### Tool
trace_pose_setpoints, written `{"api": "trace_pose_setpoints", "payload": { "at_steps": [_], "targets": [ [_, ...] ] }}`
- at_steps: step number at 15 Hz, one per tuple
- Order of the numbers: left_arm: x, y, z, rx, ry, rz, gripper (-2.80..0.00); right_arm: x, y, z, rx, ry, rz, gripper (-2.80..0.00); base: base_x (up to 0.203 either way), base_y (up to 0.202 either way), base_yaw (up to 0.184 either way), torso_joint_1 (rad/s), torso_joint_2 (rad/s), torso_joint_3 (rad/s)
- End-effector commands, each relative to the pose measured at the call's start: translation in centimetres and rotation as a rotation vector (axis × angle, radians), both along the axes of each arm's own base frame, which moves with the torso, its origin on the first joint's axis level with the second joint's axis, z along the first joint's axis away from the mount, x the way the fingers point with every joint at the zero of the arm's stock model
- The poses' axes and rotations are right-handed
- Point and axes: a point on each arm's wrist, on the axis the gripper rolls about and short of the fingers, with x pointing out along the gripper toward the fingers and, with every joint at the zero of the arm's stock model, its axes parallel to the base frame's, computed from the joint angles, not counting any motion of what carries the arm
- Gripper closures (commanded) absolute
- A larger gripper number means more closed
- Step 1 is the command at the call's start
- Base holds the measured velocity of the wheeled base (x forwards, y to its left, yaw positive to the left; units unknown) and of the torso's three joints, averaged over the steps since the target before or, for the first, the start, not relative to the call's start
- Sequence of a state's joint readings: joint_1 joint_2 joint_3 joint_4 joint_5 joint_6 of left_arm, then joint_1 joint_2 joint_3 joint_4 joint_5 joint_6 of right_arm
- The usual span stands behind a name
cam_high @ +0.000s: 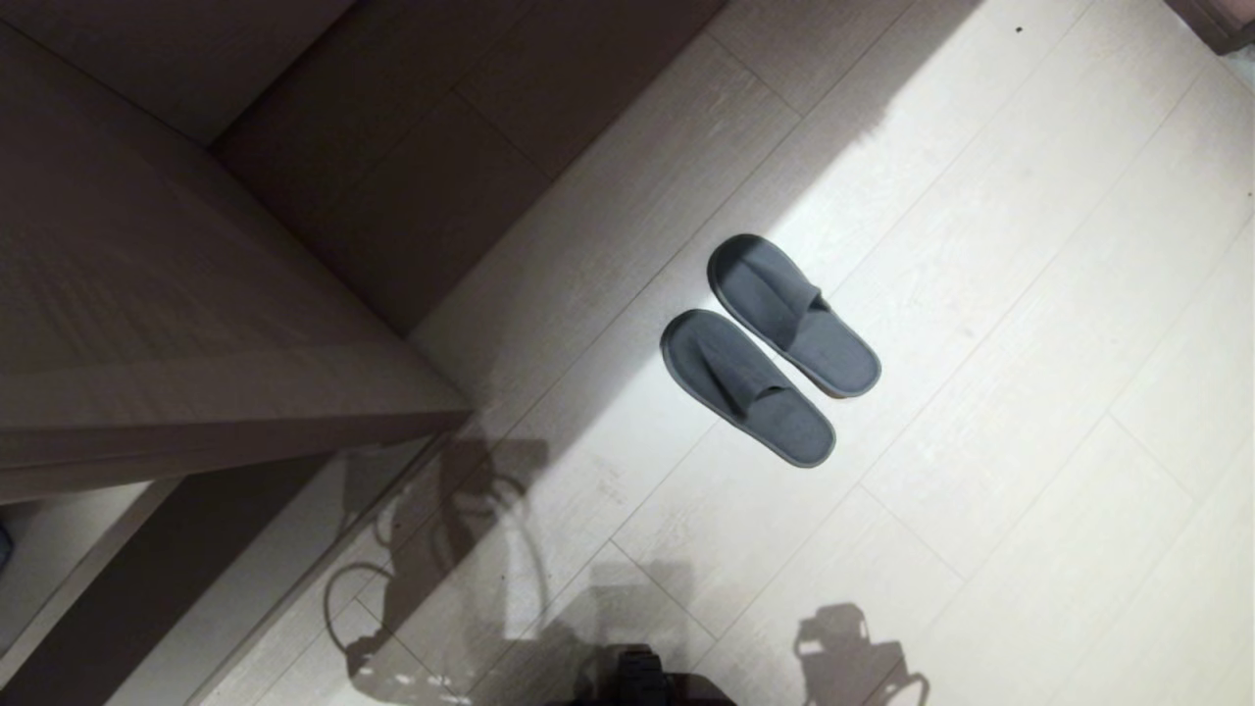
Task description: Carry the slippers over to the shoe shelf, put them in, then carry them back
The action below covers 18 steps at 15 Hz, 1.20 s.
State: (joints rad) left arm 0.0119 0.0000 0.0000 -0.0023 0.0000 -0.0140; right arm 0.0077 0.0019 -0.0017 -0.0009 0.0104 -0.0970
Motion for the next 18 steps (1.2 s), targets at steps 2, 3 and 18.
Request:
{"api": "trace_pose_setpoints", "payload": {
  "at_steps": [2, 3, 18],
  "targets": [
    [0.01, 0.00, 0.01, -0.003, 0.001, 0.000, 0.00, 0.01, 0.00, 0.00, -0.003, 0.001, 0.000, 0.00, 0.000, 0.000, 0.000, 0.000, 0.00, 0.000],
    [0.01, 0.00, 0.01, -0.004, 0.001, 0.000, 0.00, 0.01, 0.00, -0.01, -0.001, 0.001, 0.000, 0.00, 0.000, 0.000, 0.000, 0.000, 0.00, 0.000],
    [0.01, 0.00, -0.01, -0.001, 0.002, 0.000, 0.00, 0.02, 0.00, -0.03, -0.018, 0.002, 0.002, 0.00, 0.000, 0.000, 0.000, 0.002, 0.00, 0.184]
  ]
}}
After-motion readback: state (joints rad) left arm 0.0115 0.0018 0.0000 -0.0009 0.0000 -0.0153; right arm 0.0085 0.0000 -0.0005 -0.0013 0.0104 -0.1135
